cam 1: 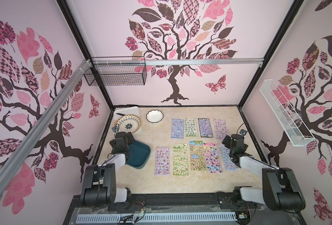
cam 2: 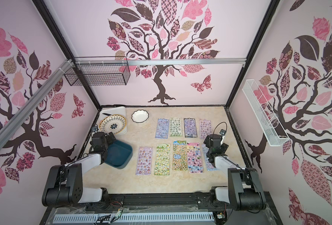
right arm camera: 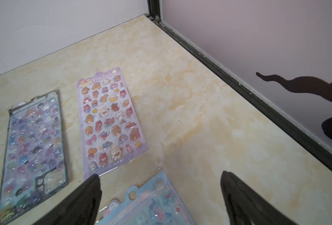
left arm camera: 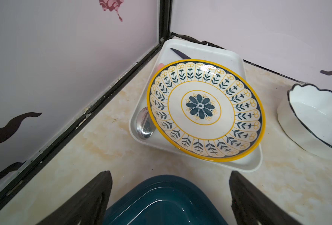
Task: Take the stickers out of the storage box
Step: Reset both arms
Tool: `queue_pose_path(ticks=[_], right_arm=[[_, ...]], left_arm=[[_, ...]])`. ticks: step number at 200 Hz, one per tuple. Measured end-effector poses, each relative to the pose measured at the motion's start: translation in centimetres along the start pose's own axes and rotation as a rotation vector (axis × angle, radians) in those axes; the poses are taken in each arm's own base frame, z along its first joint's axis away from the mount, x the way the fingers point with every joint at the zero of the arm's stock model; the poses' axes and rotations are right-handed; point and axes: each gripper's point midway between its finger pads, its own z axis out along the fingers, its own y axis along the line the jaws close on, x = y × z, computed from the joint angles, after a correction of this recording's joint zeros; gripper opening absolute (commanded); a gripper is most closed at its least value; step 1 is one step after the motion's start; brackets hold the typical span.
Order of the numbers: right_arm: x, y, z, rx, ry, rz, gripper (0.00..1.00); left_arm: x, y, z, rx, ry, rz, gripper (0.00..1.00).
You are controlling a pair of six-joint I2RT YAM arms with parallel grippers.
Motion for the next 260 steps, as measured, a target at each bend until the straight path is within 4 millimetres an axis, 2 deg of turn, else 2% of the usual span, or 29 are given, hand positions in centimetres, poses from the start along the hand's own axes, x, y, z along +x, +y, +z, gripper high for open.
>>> queue_pose_path(ticks=[25, 46, 84, 125, 153, 184, 208, 260], right_arm=[[-1.3, 1.4, 0.2, -0.069, -0.06, -0.007, 0.99], [-1.6, 3.0, -0.2, -0.168, -0.104, -0.047, 0.99], [-0.9, 4.6, -0.6, -0.256, -0.163, -0.135, 0.99], [-0.2, 7.7, -1.0, -0.312, -0.224, -0.24, 0.99], [-0.3, 7.3, -0.9, -0.297, -0.25, -0.241, 0.99], [0.4, 6.8, 0.8, -0.269, -0.21, -0.242, 0.99], [-0.8, 6.3, 1.7, -0.251, -0.206, -0.213, 0.99], [-0.5, 6.2, 1.9, -0.251, -0.184, -0.206, 0.99]], left_arm=[[1.0, -1.4, -0.5, 0.078, -0.039, 0.059, 0.98], [1.7, -2.6, -0.1, 0.144, -0.047, 0.1, 0.98], [2.6, -4.8, 0.5, 0.266, -0.062, 0.164, 0.98], [2.4, -5.5, 0.3, 0.294, -0.073, 0.188, 0.98], [2.2, -5.5, 0.4, 0.305, -0.074, 0.185, 0.98], [1.8, -5.2, 0.6, 0.302, -0.08, 0.178, 0.98], [1.8, -5.3, 0.6, 0.308, -0.079, 0.179, 0.98], [1.9, -5.6, 0.5, 0.314, -0.079, 0.182, 0.98]])
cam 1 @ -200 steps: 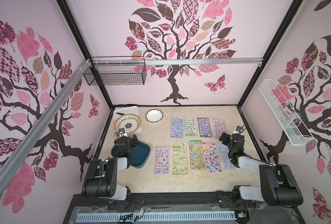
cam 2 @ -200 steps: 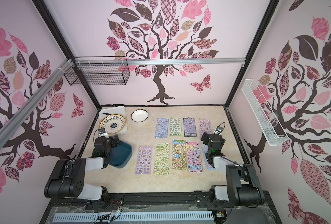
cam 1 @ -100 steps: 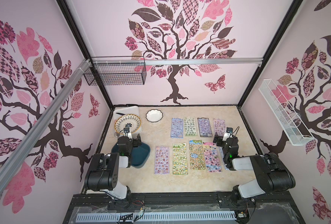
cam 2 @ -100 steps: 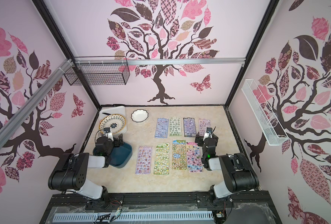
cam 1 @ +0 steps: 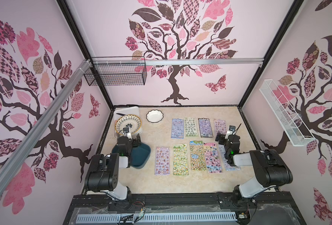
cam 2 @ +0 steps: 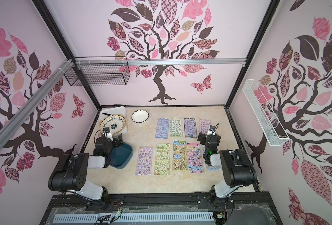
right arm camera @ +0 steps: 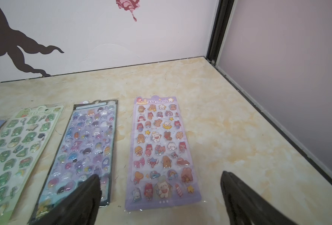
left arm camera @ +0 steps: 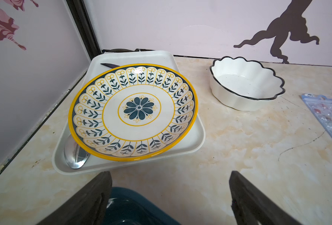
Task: Take the stickers out of the storage box
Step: Reset both arms
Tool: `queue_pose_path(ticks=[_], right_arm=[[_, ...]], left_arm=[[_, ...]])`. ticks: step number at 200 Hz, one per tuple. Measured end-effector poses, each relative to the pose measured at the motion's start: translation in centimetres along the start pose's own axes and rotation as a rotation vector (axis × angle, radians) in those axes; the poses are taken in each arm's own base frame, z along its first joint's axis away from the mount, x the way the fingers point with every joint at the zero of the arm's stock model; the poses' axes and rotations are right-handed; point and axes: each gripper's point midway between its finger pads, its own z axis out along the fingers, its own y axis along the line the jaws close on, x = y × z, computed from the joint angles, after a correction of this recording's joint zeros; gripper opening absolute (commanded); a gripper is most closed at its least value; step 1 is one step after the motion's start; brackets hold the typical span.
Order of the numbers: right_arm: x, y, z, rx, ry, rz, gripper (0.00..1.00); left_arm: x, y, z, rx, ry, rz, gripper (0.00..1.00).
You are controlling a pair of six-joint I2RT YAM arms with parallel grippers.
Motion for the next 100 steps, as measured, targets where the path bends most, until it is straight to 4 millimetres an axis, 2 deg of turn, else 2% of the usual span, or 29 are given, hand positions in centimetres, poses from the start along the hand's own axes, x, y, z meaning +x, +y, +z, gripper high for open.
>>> queue_pose_path(ticks=[100], right_arm=[[0.26, -0.03, 0.0, 0.001, 0.011, -0.002, 0.99]], left_arm=[[0.01, -0.01, 0.01, 0.0, 0.001, 0.0, 0.98]])
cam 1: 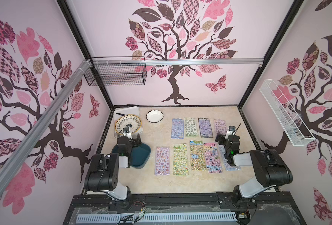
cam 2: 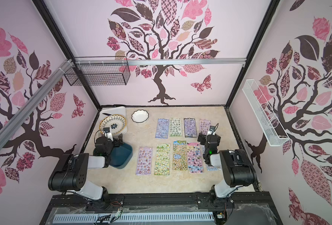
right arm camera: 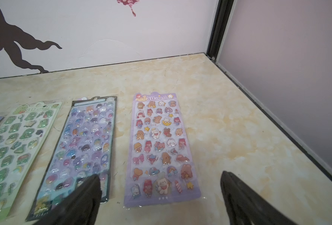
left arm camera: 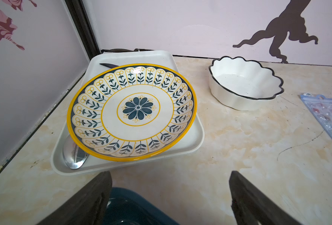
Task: Take the stickers out of the storage box
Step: Reset both arms
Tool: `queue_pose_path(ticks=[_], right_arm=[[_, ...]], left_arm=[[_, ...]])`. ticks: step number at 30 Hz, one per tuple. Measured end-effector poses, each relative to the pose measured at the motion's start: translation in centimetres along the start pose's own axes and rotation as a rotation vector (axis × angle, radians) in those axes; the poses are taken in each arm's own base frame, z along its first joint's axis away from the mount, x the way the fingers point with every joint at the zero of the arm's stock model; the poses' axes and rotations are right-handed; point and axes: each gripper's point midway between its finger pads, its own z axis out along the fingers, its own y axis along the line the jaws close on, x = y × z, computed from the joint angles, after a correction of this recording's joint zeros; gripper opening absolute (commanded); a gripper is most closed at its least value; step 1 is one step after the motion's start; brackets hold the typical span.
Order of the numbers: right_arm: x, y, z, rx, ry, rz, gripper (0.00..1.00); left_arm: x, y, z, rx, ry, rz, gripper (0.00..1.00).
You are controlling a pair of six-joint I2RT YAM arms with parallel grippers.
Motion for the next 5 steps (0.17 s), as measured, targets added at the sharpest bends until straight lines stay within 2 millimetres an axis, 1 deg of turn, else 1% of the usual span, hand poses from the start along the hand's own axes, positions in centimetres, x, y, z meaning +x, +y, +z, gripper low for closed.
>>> queue_pose_path(ticks=[5], right_arm=[[0.01, 0.0, 0.0, 0.0, 0.0, 0.0, 0.99]], left_arm=[[0.01, 0.01, 0.0, 0.0, 0.0, 0.0, 0.98]])
